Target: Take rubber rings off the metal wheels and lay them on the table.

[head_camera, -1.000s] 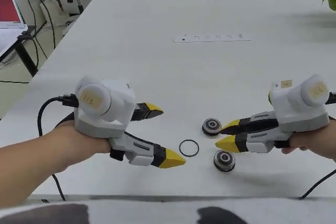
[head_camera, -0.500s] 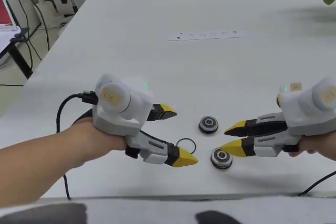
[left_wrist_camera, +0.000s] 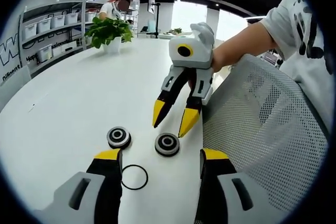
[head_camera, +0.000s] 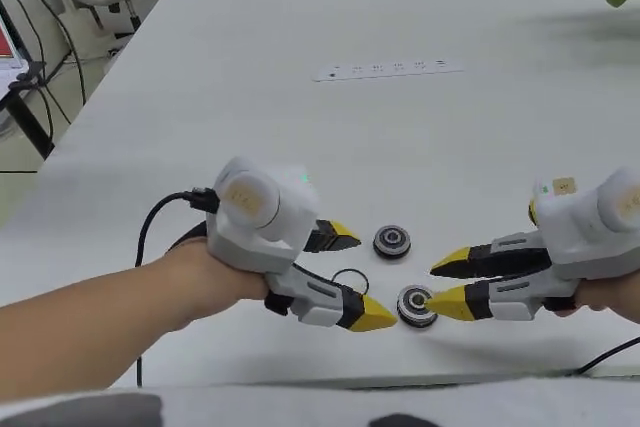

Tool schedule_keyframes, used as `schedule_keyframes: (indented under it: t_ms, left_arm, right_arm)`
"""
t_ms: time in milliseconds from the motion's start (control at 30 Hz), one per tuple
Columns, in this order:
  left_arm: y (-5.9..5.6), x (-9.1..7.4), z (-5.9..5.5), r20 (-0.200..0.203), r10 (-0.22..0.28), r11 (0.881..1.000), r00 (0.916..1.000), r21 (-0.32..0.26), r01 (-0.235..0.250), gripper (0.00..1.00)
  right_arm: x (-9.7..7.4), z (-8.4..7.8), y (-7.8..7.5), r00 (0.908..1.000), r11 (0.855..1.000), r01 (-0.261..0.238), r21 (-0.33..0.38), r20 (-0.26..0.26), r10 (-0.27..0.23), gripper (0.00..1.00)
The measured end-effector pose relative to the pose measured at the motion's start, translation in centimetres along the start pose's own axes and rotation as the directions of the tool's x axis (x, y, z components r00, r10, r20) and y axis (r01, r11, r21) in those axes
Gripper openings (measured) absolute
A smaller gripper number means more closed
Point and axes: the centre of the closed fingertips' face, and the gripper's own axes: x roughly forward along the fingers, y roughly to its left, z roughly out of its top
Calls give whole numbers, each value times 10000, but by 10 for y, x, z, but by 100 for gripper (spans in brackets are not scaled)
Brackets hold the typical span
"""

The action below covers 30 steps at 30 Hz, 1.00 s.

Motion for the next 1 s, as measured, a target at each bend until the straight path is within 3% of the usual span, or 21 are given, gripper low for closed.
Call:
schedule_keyframes:
  t_ms: [567, 1000]
  left_arm:
    - [-11, 27, -4, -113, -395, 9986, 9992, -343, 391, 44]
    - [-17, 38, 0, -66, -617, 9976, 9981, -324, 614, 32]
  right_arm:
    - [5, -22, 2, 9988, 9994, -203, -265, -442, 191, 23]
    - [4, -25, 3, 9991, 9992, -30, -408, -429, 12, 17]
